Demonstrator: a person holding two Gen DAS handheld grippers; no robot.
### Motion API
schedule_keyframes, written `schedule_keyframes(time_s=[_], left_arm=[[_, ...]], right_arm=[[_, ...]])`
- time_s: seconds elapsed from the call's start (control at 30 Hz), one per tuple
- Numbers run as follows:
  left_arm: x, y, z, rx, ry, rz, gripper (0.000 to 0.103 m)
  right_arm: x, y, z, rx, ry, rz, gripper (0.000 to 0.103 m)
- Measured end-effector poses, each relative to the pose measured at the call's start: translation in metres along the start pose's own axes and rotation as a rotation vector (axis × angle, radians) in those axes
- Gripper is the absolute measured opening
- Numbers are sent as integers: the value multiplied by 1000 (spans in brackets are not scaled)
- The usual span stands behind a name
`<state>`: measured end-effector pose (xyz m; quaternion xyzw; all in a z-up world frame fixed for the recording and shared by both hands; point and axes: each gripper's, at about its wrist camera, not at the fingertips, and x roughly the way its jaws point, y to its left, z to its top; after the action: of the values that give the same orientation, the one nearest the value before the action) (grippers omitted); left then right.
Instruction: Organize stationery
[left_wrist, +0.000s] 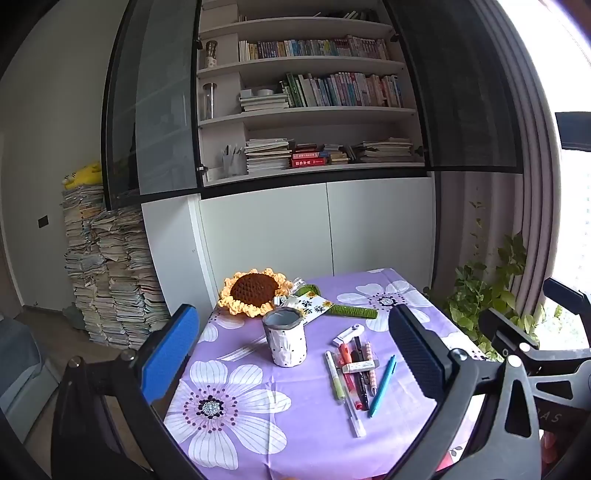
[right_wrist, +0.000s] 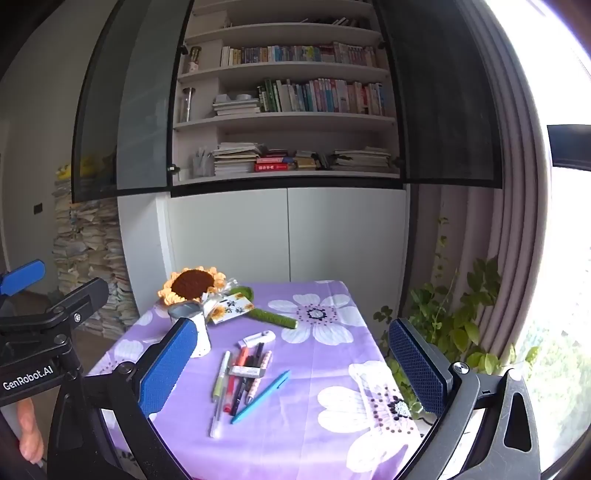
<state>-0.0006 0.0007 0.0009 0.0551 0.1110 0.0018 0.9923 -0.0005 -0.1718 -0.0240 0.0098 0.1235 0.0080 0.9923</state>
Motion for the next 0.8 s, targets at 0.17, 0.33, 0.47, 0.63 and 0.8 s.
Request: schedule_keyframes(time_s=[0.17, 0.33, 0.47, 0.63, 0.8], left_arm=[[-2, -1, 3, 7, -22, -17, 102], [-2, 5, 3, -8, -30, -21, 102], [2, 7, 4, -7, -24, -26, 102], [-3, 5, 0, -16, -30, -25, 102], [0, 5, 0, -19, -20, -21, 102]], right_arm=[[-2, 1, 2, -11, -15, -4, 103], [-7, -3, 3, -12, -35, -11, 103], [-7, 0, 4, -23, -52, -18, 103], [-8, 1, 7, -13, -58, -22, 103], [-9, 4, 5, -15, -61, -25, 103]])
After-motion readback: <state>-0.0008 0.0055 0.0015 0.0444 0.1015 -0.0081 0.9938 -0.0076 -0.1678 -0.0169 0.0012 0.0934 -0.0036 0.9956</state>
